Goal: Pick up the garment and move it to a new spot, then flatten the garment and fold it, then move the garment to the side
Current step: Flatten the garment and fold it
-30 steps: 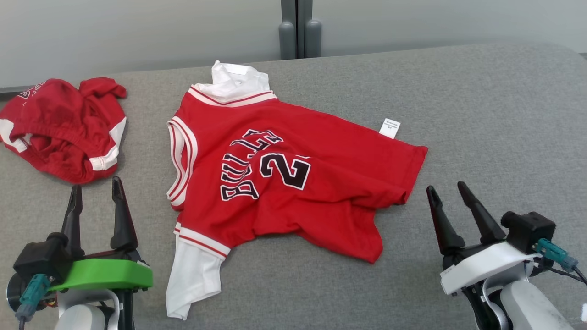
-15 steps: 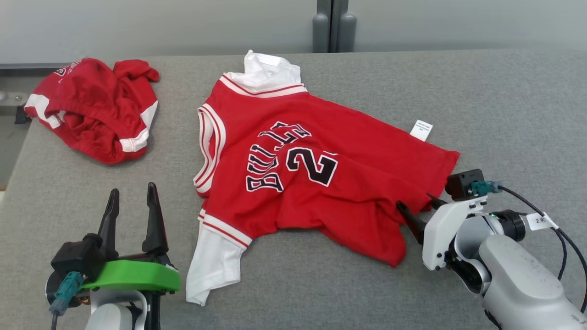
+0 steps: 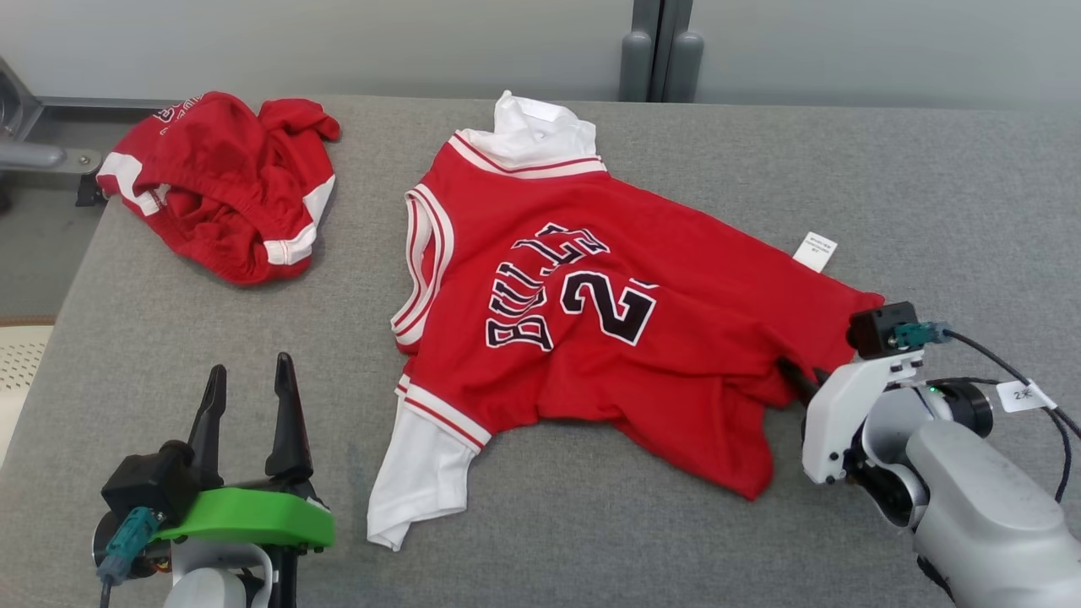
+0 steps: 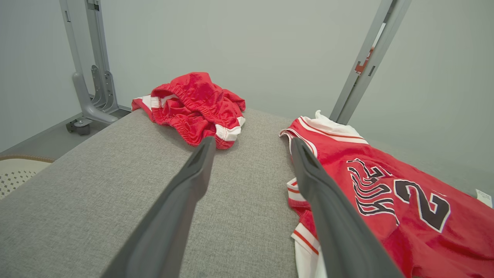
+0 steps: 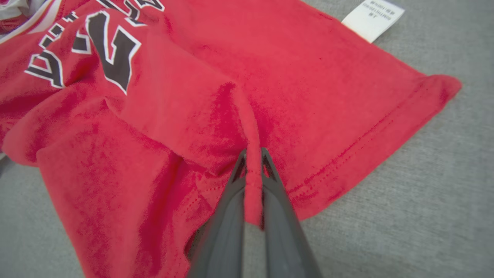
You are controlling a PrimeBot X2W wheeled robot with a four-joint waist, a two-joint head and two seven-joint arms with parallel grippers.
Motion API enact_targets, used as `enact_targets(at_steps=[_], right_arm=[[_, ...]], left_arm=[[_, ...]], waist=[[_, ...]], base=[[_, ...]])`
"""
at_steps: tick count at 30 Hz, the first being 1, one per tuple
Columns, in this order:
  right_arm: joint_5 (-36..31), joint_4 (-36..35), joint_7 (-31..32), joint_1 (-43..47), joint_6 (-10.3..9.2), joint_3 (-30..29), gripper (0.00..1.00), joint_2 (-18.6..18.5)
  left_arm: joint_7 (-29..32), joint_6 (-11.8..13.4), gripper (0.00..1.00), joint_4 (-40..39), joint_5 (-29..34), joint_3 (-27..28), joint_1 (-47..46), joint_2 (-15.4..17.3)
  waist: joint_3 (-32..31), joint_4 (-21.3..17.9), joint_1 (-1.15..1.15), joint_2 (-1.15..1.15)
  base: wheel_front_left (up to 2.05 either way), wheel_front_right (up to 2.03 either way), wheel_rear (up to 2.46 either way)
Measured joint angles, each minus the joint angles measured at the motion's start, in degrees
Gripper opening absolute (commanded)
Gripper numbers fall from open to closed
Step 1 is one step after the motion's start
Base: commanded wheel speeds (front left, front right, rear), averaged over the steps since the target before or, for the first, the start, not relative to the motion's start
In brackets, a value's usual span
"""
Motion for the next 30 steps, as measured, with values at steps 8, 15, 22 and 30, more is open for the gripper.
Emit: enact_targets(at_steps=[8,15,22,30], right_arm=[[-0.2,-0.4,-2.2,-6.1,0.02,-2.0,0.00,-7.8],[-0.9,0.4,1.6,-14.1,0.03,-2.9,0.00,-14.5],[-1.2,5.8,4.1,-20.0,0.03,-2.7,0.42,-17.4],[0.8,12.2,-1.6,-21.2,0.03,-4.7,1.00,-15.7]], left_arm=[[0.0,-0.5,1.00,-1.7,0.9,-1.6,-1.9,-0.2],[0.0,0.8,1.00,-3.6,-1.1,-5.5,-4.2,-0.3],[0.0,1.5,1.00,-3.1,-2.0,-8.2,-5.6,-0.3],[0.0,1.5,1.00,-1.9,-0.9,-6.9,-5.4,-0.3]], waist=[[2.2,-0.2,0.00,0.00],[6.6,1.2,0.00,0.00],[9.6,4.3,0.00,0.00],[8.8,5.1,0.00,0.00]], base=[[0.00,0.00,0.00],[0.00,0.00,0.00],[0.00,0.00,0.00],[0.00,0.00,0.00]])
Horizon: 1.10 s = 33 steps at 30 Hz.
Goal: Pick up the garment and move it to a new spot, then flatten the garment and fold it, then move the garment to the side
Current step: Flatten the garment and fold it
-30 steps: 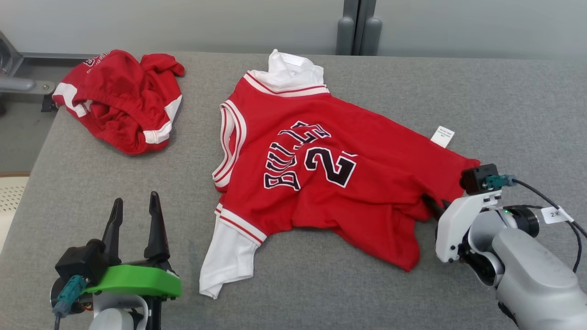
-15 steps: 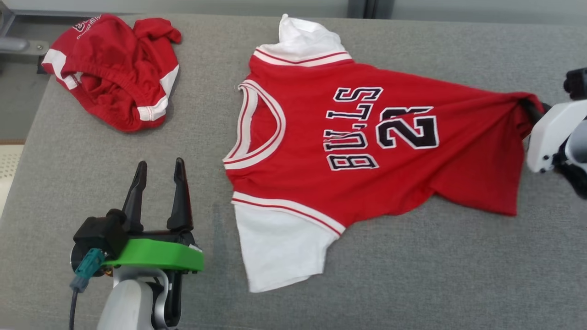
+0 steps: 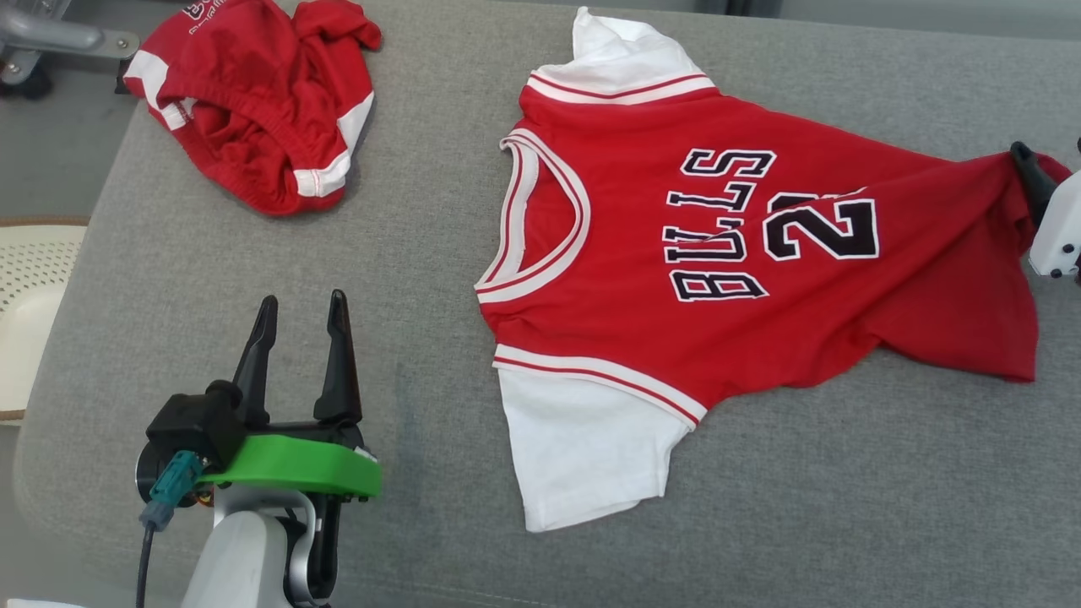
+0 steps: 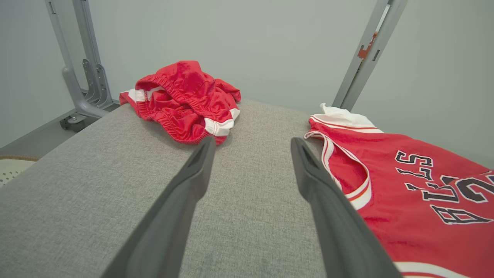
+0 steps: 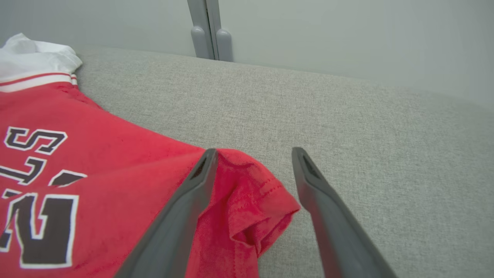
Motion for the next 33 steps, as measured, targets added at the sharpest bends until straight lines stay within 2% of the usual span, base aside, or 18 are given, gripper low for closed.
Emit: enact_targets(at_steps=[7,11,14,17,19,24,33], right_arm=[[-1.5,-2.1,-18.5,3.8,-0.01,-5.0,1.00,2.4],[-1.5,-9.3,-20.3,13.4,0.00,-9.5,1.00,5.7],[-3.6,-18.6,-20.6,22.0,-0.02,-18.5,1.00,8.4],[-6.2,-25.7,-20.6,32.3,-0.04,-23.3,1.00,14.0],[-6.7,-27.5,-20.6,37.6,-0.04,-23.6,1.00,17.5],[-7.1,-24.6,-17.4,39.8,-0.04,-21.0,1.00,19.6],[-10.2,-9.5,-3.8,26.5,-0.03,-21.4,1.00,20.5]], left_arm=[[0.0,-0.5,1.00,0.4,0.9,2.4,2.2,0.0],[0.0,-0.6,1.00,0.7,1.7,4.6,5.0,0.0],[0.0,-0.7,1.00,0.5,2.4,5.9,6.5,-0.1],[0.0,-1.0,1.00,0.5,2.7,6.4,7.2,-0.1],[0.0,-1.1,1.00,0.4,2.8,6.5,7.3,-0.1],[0.0,-1.5,1.00,0.5,3.1,6.6,7.3,-0.1],[0.0,-1.9,1.00,1.0,3.1,5.2,5.7,-0.1]], waist=[[-2.8,-3.2,0.00,0.00],[-4.9,-5.9,0.00,0.00],[-6.3,-8.0,0.00,0.00],[-7.7,-9.9,0.00,0.00],[-8.6,-11.2,0.00,0.00],[-10.0,-13.2,0.00,0.00],[-8.8,-12.9,0.00,0.00]], base=[[0.00,0.00,0.00],[0.00,0.00,0.00],[0.00,0.00,0.00],[0.00,0.00,0.00],[0.00,0.00,0.00],[0.00,0.00,0.00],[0.00,0.00,0.00]])
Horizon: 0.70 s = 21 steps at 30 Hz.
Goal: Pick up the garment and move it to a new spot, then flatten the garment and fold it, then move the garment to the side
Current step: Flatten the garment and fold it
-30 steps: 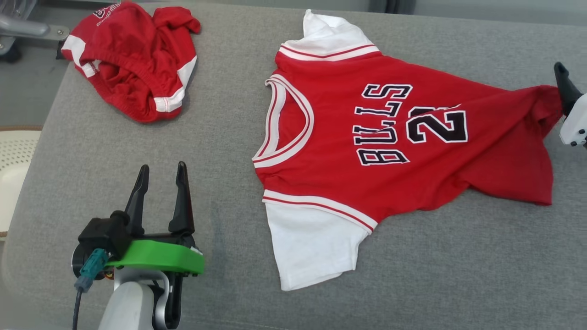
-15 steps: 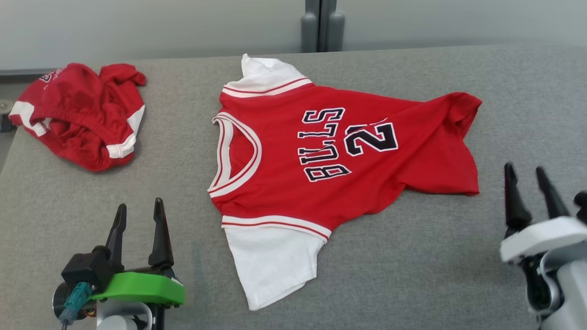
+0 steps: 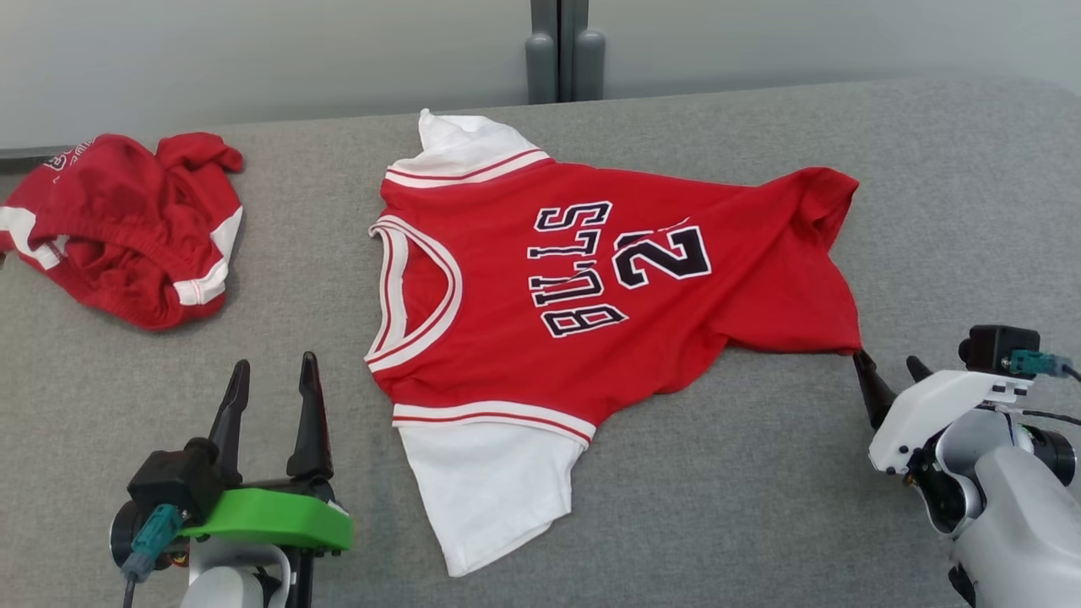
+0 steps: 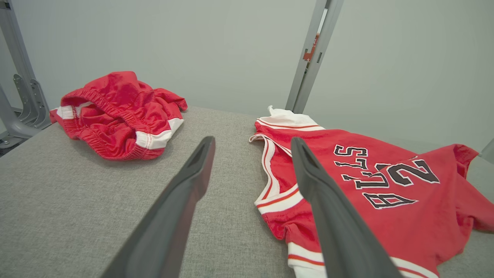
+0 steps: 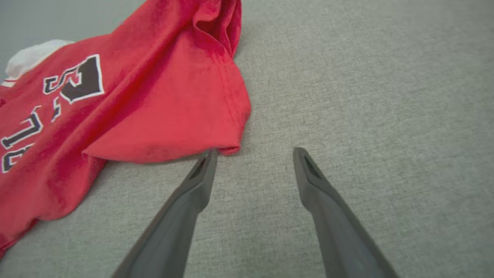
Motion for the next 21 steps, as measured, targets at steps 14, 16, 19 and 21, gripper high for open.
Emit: enact_targets(at_steps=[14,16,19,21], right_arm=[[-6.7,17.7,2.2,-12.9,-0.03,2.7,0.00,-0.6],[-7.4,18.6,1.0,-13.4,0.00,3.7,0.00,-0.5],[-9.3,19.7,-0.7,-13.7,0.04,5.7,0.00,-1.1],[-10.8,20.2,-1.6,-13.7,0.03,6.6,0.00,-2.0]], left_arm=[[0.0,-0.2,1.00,1.4,-0.1,-0.7,-1.9,0.0],[0.0,-0.2,1.00,1.7,-0.1,-0.6,-1.9,0.0],[0.0,-0.2,1.00,2.0,-0.1,-0.3,-1.7,0.0],[0.0,-0.2,1.00,2.2,-0.1,0.0,-1.4,0.0]], waist=[[3.0,4.7,0.00,0.00],[2.8,4.8,0.00,0.00],[2.1,4.6,0.00,0.00],[1.5,4.3,0.00,0.00]], base=[[0.00,0.00,0.00],[0.00,0.00,0.00],[0.00,0.00,0.00],[0.00,0.00,0.00]])
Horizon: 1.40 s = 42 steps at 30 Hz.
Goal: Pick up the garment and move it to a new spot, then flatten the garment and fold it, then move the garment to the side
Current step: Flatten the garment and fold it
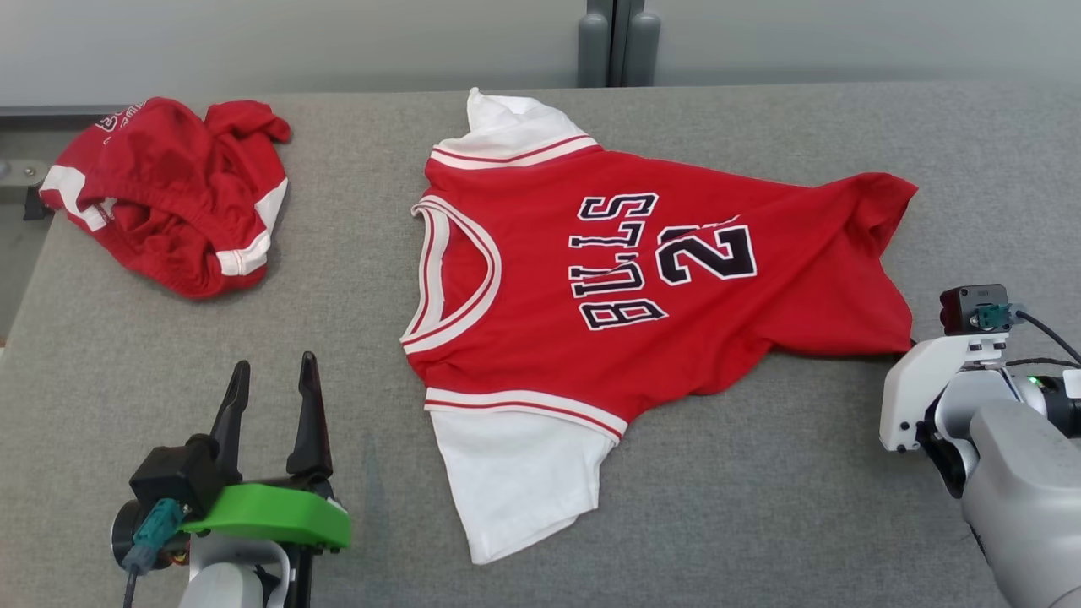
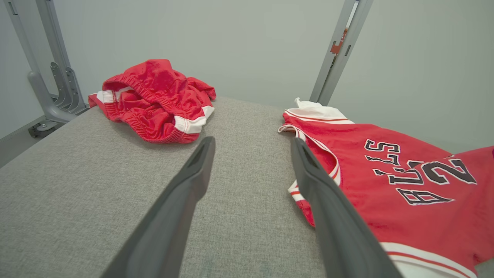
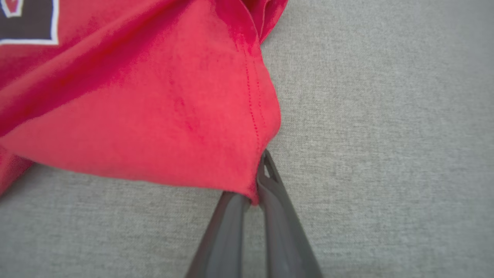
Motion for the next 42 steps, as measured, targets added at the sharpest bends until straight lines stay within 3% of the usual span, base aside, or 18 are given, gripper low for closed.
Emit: enact_targets(at_steps=[7,14,15,16,22,27,30,34,36,42], right_arm=[[-5.1,-1.7,3.5,1.0,0.00,4.0,0.00,-3.0],[-2.6,-9.0,14.9,7.0,0.01,10.1,0.00,-5.2],[-1.8,-10.3,16.4,7.7,0.01,10.7,0.24,-5.9],[-1.1,-11.7,17.3,8.5,0.01,10.9,1.00,-6.6],[-1.2,-19.2,18.8,13.0,0.01,9.2,1.00,-10.4],[-1.9,-29.0,16.1,16.0,0.00,-0.9,1.00,-11.5],[-3.3,-38.2,11.3,18.9,0.00,-8.3,1.00,-9.3],[-4.6,-50.7,2.5,22.5,-0.01,-16.3,1.00,-2.5],[-4.6,-54.5,-1.1,25.3,0.02,-17.2,1.00,0.9],[-2.4,-56.9,-11.0,31.4,0.00,-13.9,1.00,5.0]], left_arm=[[0.0,0.0,1.00,0.5,0.3,1.7,2.2,0.0],[0.0,-0.1,1.00,0.3,0.4,2.2,2.8,0.0],[0.0,-0.1,1.00,0.2,0.4,2.2,2.8,0.0],[0.0,-0.1,1.00,0.2,0.4,2.3,2.9,0.0],[0.0,-0.3,1.00,0.2,1.2,2.8,2.9,0.0],[0.0,-0.4,1.00,-1.4,2.4,4.3,2.9,0.6],[0.0,-0.4,1.00,-3.4,3.3,5.2,3.0,1.0],[0.0,-0.2,1.00,-5.9,4.2,6.4,3.3,1.3],[0.0,-0.2,1.00,-6.8,4.8,6.8,3.7,1.3],[0.0,-0.2,1.00,-7.7,5.8,7.7,5.0,1.0]], waist=[[-2.2,-2.7,0.00,0.00],[-3.4,-6.2,0.00,0.00],[-3.5,-6.6,0.00,0.00],[-3.6,-7.0,0.00,0.00],[-4.2,-8.7,0.00,0.00],[-4.9,-9.6,0.00,0.00],[-5.4,-10.0,0.00,0.00],[-6.1,-10.3,0.00,0.00],[-6.5,-10.3,0.00,0.00],[-7.2,-9.6,0.00,0.00]], base=[[0.00,0.00,0.00],[0.00,0.00,0.00],[0.00,0.00,0.00],[0.00,0.00,0.00],[0.00,0.00,0.00],[0.00,0.00,0.00],[0.00,0.00,0.00],[0.00,0.00,0.00],[0.00,0.00,0.00],[0.00,0.00,0.00]])
